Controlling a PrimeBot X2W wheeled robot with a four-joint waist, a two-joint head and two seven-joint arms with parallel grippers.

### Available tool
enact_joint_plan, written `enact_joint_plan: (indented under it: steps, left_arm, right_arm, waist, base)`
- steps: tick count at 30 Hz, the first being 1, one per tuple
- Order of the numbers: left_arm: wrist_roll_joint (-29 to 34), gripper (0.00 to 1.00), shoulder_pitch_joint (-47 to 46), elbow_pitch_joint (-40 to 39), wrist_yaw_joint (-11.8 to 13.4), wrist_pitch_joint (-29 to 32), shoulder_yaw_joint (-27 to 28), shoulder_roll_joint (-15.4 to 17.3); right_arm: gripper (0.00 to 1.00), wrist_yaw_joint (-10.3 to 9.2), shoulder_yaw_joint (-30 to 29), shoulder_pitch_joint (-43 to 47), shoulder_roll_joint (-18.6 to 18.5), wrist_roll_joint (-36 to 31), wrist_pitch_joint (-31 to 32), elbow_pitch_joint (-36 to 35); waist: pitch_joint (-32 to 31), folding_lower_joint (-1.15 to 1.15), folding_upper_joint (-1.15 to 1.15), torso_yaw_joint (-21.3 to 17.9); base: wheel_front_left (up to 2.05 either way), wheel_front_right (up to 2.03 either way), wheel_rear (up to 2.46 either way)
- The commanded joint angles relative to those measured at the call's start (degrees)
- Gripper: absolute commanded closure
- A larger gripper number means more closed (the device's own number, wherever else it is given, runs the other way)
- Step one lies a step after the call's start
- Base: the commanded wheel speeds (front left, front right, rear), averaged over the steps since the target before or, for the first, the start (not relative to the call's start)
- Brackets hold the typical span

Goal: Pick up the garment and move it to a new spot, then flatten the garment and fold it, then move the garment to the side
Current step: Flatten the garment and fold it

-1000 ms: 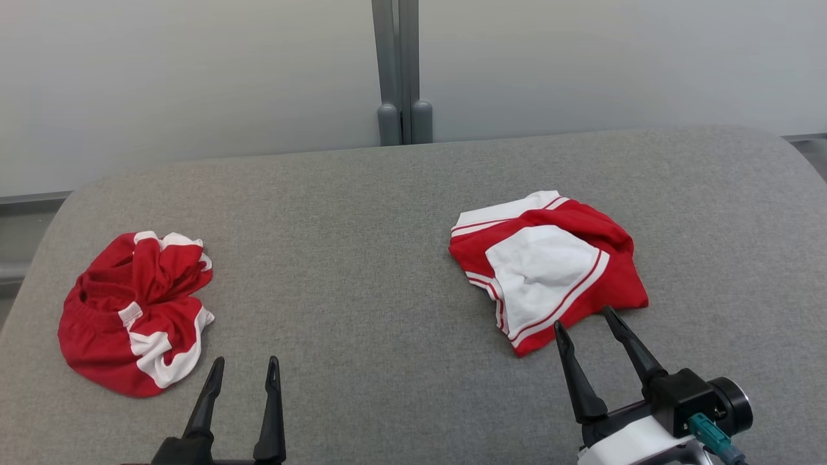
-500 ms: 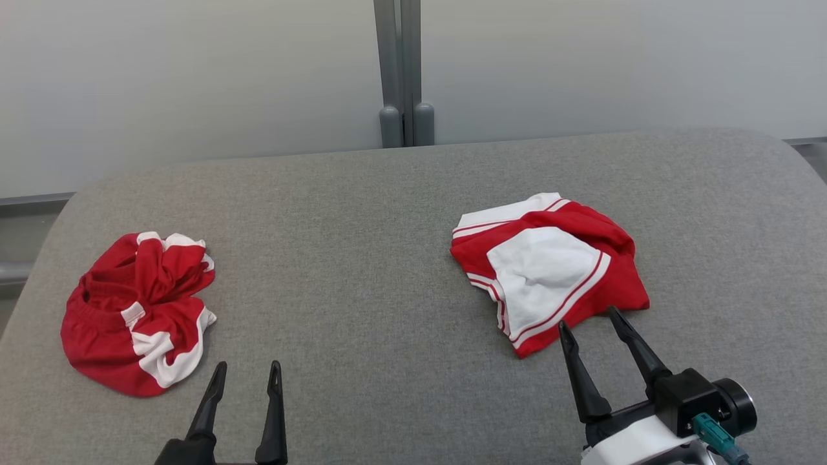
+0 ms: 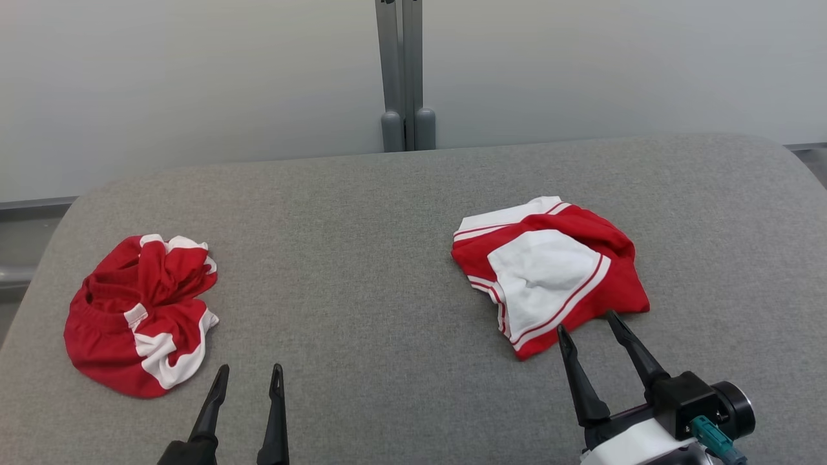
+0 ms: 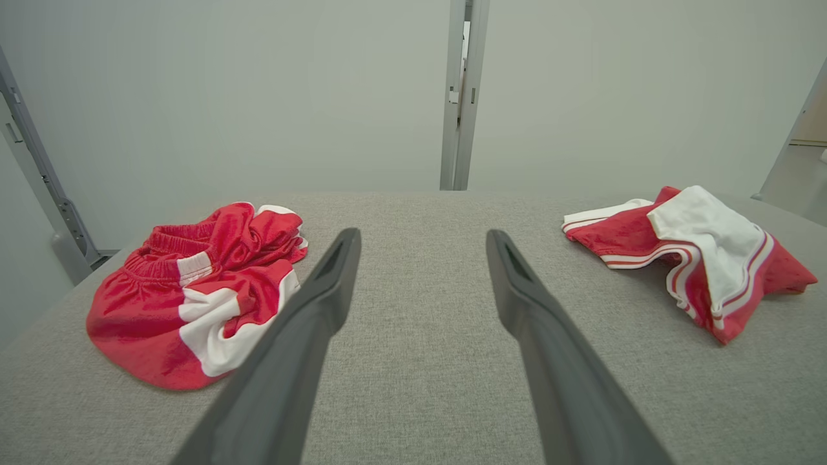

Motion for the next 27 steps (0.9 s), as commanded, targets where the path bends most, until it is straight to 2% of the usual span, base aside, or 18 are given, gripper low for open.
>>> enact_joint_plan:
  steps: [1,14,20,27]
  left_arm:
    - [-0.64,0.0,0.91,0.1,-0.03,-0.02,-0.03,-0.02]
    - [-0.54,0.0,0.51,0.4,-0.26,-0.02,-0.75,-0.01]
    - [-0.46,0.0,-2.14,2.32,-1.99,-0.03,-3.04,-0.01]
    - [1.62,0.0,-8.03,7.75,-4.28,-0.02,-9.0,0.02]
  right_arm:
    - [0.0,0.03,0.02,0.86,-0.07,0.05,-0.03,0.16]
    - [0.0,0.03,0.3,0.64,-0.07,0.08,-0.03,-0.51]
    - [0.0,0.03,0.17,-0.41,-0.07,0.1,-0.02,-1.2]
    - [0.0,0.03,0.65,-2.14,-0.06,0.27,-0.02,-2.69]
  waist:
    - [-0.13,0.0,0.0,0.05]
    - [0.39,0.0,0.0,-0.26]
    - [2.11,0.0,0.0,-1.4]
    - [5.71,0.0,0.0,-3.9]
  base:
    - [0.0,0.0,0.0]
    - [0.0,0.0,0.0]
    - [0.0,0.0,0.0]
    - [0.0,0.0,0.0]
